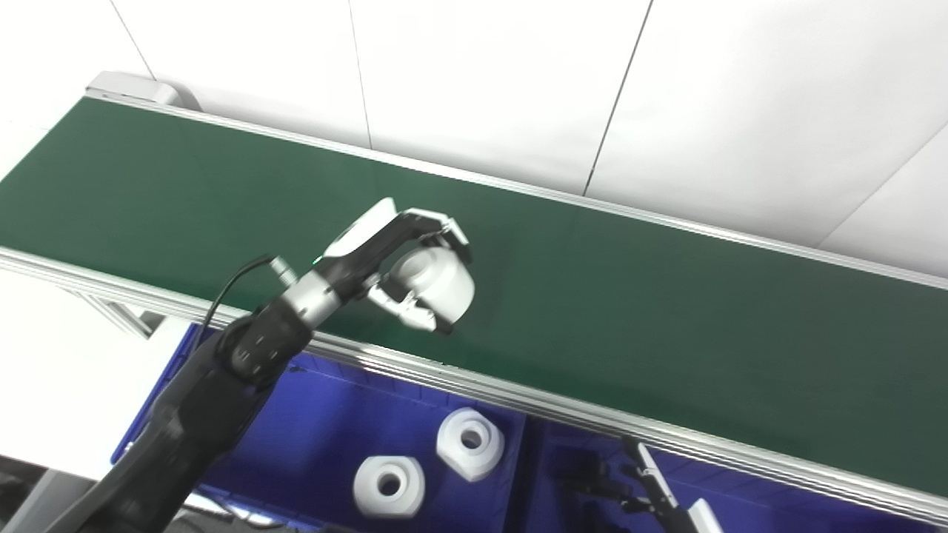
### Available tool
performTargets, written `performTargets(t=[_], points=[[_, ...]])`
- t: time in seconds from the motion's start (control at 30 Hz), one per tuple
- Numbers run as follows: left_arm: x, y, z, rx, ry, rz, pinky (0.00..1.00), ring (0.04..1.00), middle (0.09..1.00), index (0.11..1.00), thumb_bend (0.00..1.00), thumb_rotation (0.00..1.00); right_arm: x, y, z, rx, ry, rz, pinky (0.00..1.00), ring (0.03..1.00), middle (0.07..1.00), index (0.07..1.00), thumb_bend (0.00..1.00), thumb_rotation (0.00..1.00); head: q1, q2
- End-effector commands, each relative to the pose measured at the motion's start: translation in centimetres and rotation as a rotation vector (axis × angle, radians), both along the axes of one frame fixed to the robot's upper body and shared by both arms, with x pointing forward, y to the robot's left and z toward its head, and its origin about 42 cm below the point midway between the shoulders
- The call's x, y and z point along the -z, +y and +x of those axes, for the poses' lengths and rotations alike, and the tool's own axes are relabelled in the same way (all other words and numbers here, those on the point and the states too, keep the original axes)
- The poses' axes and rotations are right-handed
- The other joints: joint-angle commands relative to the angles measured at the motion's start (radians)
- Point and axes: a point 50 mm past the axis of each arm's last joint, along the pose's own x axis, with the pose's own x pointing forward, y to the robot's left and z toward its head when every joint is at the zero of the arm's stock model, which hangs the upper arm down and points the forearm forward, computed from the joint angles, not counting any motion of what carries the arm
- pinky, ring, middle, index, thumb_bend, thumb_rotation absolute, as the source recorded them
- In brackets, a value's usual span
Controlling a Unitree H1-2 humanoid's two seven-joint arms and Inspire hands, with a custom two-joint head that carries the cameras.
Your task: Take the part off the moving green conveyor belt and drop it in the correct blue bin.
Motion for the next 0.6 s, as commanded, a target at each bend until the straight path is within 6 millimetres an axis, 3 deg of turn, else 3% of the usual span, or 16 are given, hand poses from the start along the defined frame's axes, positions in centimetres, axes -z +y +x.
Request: performTargets(t=[0.0,0.27,0.4,0.57], points=[[-0.6,0.4,-1.4,-0.010,-0.043,-0.050,0.41,0.469,0.463,0.531,0.51,0.00,-1.3,0.6,0.2,0.004,-0.042,0.021,0.75,0.909,0.969,1.000,0.84,0.29,-0.015,0.012],[3.3,-0.2,-6.7,-0.032,0.107,-0.053,0.41,0.469,0.466,0.526,0.51,0.00,-2.3,1.7,1.0,0.005,-0.054,0.002,0.79,0.905,0.956,0.996,0.84,0.32,-0.076,0.071],[5.9,-0.2,-8.2,-0.031,0.196,0.001,0.43,0.485,0.471,0.519,0.51,0.00,-2.9,2.2,1.5,0.007,-0.056,-0.012,0.77,0.895,0.948,0.991,0.84,0.32,-0.102,0.098],[6.6,-0.1,-8.8,-0.013,0.222,0.043,0.47,0.514,0.473,0.516,0.51,0.00,-3.6,2.6,1.9,0.010,-0.053,-0.017,0.72,0.894,0.953,0.995,0.85,0.35,-0.128,0.128]])
